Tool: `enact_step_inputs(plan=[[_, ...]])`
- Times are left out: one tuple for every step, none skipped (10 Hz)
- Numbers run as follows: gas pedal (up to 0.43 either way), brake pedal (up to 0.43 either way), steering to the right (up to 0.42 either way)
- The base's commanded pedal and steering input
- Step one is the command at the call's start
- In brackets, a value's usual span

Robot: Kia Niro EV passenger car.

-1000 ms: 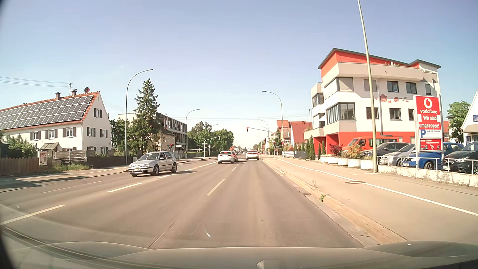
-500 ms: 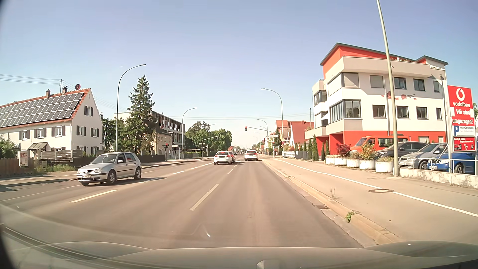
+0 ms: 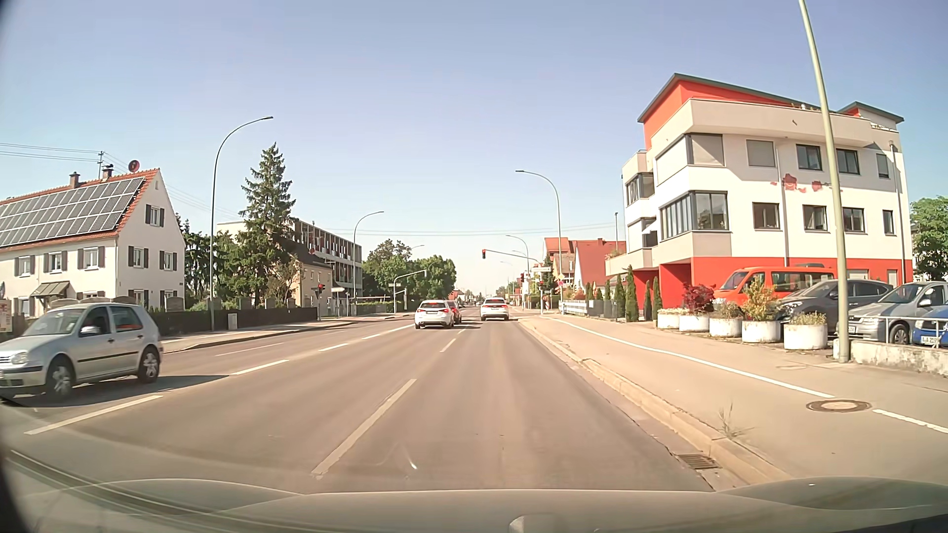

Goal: Follow the waypoints while adhering to traffic rules and regulations

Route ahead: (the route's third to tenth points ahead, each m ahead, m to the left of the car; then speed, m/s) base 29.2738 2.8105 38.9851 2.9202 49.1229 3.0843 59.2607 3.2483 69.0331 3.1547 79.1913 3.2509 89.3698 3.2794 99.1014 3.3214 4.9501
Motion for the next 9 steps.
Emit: enact_step_inputs(plan=[[0.098, 0.0, 0.005], [0.098, 0.0, 0.004], [0.098, 0.0, 0.0], [0.098, 0.0, -0.003], [0.098, 0.0, -0.003], [0.098, 0.0, -0.003], [0.098, 0.0, -0.004], [0.098, 0.0, -0.004], [0.098, 0.0, -0.004]])
